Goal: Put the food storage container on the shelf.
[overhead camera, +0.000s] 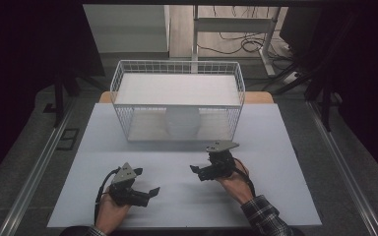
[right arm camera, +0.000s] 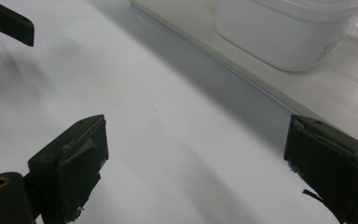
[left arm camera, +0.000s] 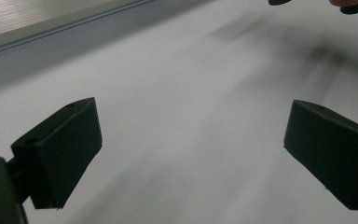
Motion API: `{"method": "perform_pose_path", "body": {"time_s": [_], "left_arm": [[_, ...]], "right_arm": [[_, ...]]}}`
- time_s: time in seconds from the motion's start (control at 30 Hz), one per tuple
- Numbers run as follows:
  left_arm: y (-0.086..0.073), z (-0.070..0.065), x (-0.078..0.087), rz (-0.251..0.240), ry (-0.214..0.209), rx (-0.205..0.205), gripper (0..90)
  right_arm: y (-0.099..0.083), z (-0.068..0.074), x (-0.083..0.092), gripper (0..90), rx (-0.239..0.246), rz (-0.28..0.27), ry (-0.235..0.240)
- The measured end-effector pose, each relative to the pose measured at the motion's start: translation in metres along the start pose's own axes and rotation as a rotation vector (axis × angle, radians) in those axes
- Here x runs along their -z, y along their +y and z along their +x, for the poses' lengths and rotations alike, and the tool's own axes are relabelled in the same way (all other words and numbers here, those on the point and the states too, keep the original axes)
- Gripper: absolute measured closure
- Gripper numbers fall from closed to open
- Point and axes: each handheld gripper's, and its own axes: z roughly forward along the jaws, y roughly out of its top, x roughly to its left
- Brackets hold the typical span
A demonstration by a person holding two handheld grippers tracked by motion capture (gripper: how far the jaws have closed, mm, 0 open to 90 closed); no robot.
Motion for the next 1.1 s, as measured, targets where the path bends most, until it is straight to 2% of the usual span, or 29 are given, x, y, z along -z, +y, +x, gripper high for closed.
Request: {"method": "perform_pose_path", "body": {"time_s": [0.23, 0.3, 0.6, 0.93, 1.1], "left_arm": [[-0.002, 0.002, -0.003, 0.033, -0.004, 0.007, 2.9], [-0.002, 0.001, -0.004, 0.044, 0.002, -0.008, 2.8], [-0.003, -0.002, 0.003, 0.033, 0.016, -0.039, 2.8], [-0.006, 0.002, 0.018, 0.002, 0.047, -0.023, 2.9], [-0.01, 0.004, 0.028, -0.011, 0.067, -0.019, 3.0]], "right_arm": [[-0.007, 0.002, 0.007, 1.5, 0.009, 0.013, -0.006], [-0.009, 0.002, 0.01, 0.8, 0.003, 0.012, -0.006], [-0.019, 0.001, 0.027, 0.4, -0.017, 0.006, 0.0], [-0.027, -0.001, 0.046, 0.5, -0.019, -0.007, -0.027], [-0.036, -0.006, 0.061, 0.5, -0.038, -0.023, -0.054]]}}
